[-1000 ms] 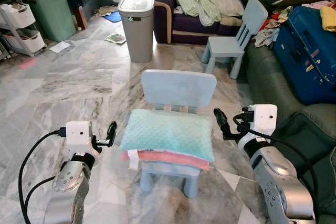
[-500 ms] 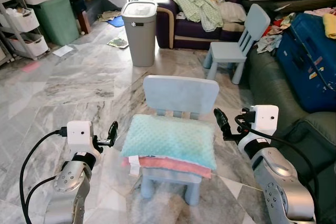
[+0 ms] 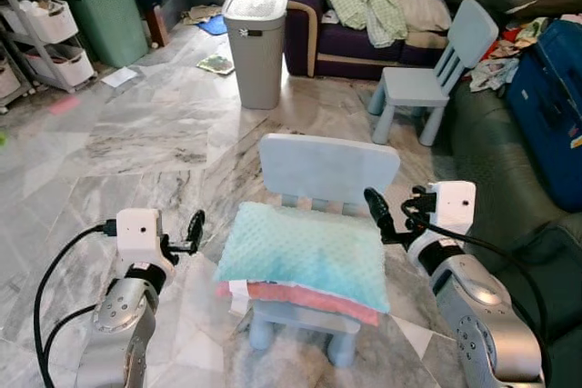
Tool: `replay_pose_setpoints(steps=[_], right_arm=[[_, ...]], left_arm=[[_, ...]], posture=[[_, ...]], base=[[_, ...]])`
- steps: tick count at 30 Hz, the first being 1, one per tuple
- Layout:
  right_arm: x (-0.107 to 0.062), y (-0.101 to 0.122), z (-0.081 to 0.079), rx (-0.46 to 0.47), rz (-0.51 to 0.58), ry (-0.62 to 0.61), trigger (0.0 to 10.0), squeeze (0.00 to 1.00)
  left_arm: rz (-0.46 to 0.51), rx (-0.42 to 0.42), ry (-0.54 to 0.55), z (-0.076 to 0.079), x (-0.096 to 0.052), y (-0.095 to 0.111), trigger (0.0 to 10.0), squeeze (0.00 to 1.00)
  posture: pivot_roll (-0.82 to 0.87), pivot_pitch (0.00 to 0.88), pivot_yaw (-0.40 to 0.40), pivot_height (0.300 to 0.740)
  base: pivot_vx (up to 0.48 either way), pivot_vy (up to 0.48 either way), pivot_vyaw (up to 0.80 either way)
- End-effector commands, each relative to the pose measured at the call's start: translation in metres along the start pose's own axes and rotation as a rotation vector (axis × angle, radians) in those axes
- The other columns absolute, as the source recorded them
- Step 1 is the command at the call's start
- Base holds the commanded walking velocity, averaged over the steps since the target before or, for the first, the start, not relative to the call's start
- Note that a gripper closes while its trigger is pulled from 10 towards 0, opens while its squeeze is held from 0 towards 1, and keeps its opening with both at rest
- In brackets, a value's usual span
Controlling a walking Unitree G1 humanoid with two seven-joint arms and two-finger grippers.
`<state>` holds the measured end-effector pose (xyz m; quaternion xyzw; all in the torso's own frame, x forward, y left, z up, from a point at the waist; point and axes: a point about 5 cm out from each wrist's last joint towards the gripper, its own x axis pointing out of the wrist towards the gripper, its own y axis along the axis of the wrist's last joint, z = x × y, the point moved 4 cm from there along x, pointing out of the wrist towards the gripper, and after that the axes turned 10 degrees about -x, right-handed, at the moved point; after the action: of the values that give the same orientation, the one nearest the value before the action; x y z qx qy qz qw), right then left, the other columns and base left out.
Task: Move the pillow to the sofa
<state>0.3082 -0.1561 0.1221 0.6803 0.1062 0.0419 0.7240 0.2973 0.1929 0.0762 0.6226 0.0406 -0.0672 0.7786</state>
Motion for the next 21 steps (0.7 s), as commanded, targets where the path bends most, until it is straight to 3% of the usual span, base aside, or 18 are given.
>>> replay_pose_setpoints(steps=[1,13,21], right_arm=[[-0.0008,0.0092,-0.0015,-0.004,0.029,0.004,10.0,0.00],[-0.0011,0.0105,-0.0023,-0.009,0.032,0.008,10.0,0.00],[-0.0011,0.0090,-0.0030,-0.003,0.024,0.009,10.0,0.00]], left_arm=[[-0.005,0.007,-0.007,0.0005,-0.0015,0.0006,10.0,0.00],[-0.012,0.004,-0.014,0.0015,-0.0022,-0.0007,10.0,0.00],[-0.008,0.004,-0.007,0.0019,-0.0043,-0.0027,10.0,0.00]], posture=[[-0.05,0.000,0.017,0.740],[-0.05,0.000,0.016,0.740],[-0.05,0.000,0.016,0.740]], base=[[0.307,0.000,0.00],[0.312,0.000,0.00],[0.000,0.000,0.00]])
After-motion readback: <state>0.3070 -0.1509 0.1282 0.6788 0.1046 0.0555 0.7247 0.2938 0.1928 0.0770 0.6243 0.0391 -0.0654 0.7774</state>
